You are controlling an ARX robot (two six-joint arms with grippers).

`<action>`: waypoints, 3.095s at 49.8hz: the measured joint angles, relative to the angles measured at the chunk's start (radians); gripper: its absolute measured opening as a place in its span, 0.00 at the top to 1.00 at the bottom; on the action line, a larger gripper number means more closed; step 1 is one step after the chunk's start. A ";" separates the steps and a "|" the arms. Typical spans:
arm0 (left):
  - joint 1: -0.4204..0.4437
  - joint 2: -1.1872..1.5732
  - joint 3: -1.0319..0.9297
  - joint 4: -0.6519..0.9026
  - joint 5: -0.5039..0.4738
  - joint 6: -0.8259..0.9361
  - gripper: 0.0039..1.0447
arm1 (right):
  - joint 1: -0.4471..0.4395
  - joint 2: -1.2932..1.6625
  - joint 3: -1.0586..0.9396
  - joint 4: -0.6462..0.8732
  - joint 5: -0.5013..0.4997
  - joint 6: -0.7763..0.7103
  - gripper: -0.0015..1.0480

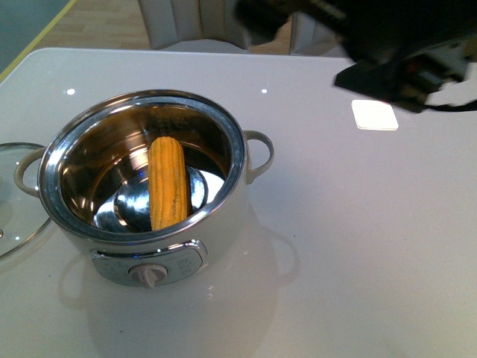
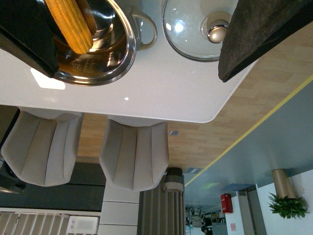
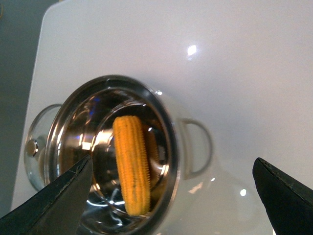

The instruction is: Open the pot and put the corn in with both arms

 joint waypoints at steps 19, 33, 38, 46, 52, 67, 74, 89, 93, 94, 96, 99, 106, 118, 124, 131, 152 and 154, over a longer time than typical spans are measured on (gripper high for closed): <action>0.000 0.000 0.000 0.000 0.000 0.000 0.06 | -0.295 -0.658 -0.377 -0.169 0.109 -0.298 0.08; 0.000 0.000 0.000 0.000 0.002 0.000 0.06 | -0.522 -0.945 -0.569 0.042 -0.048 -0.534 0.20; 0.000 0.000 0.000 0.000 0.000 0.000 0.06 | -0.529 -0.988 -0.696 0.309 -0.058 -0.577 0.37; 0.000 0.000 0.000 0.000 0.000 0.000 0.06 | -0.530 -1.071 -0.785 0.355 -0.058 -0.599 0.70; 0.000 0.000 0.000 0.000 0.000 0.000 0.06 | -0.530 -1.110 -0.819 0.348 -0.058 -0.604 0.87; 0.000 0.000 0.000 0.000 0.000 0.000 0.06 | -0.530 -1.231 -0.884 0.294 -0.058 -0.608 0.98; 0.000 0.000 0.000 0.000 0.000 0.000 0.06 | -0.530 -1.276 -0.899 0.267 -0.058 -0.608 0.98; 0.000 0.000 0.000 0.000 0.000 0.000 0.06 | -0.530 -1.395 -0.935 0.210 -0.058 -0.608 0.98; 0.000 0.000 0.000 0.000 0.000 0.000 0.06 | -0.530 -1.418 -0.935 0.186 -0.059 -0.608 0.98; 0.000 0.000 0.000 0.000 0.000 0.000 0.06 | -0.530 -1.421 -0.935 0.183 -0.059 -0.608 0.98; 0.000 0.000 0.000 0.000 0.000 0.000 0.06 | -0.530 -1.432 -0.935 0.172 -0.059 -0.608 0.98; 0.000 0.000 0.000 0.000 0.000 0.000 0.06 | -0.530 -1.446 -0.935 0.157 -0.059 -0.608 0.98; 0.000 0.000 0.000 0.000 0.000 0.000 0.06 | -0.530 -1.490 -0.934 0.113 -0.059 -0.608 0.98; 0.000 0.000 0.000 0.000 0.000 0.000 0.06 | -0.531 -1.642 -0.935 -0.044 -0.058 -0.608 0.98; 0.000 0.000 0.000 0.000 0.000 0.000 0.06 | -0.531 -1.643 -0.935 -0.046 -0.058 -0.608 0.98; 0.000 0.000 0.000 0.000 0.000 0.000 0.06 | -0.530 -1.644 -0.935 -0.046 -0.058 -0.610 0.85; 0.000 0.000 0.000 0.000 0.000 0.000 0.06 | -0.531 -1.644 -0.935 -0.046 -0.058 -0.610 0.10; 0.000 0.000 0.000 0.000 0.000 0.000 0.06 | -0.530 -1.644 -0.935 -0.046 -0.058 -0.610 0.08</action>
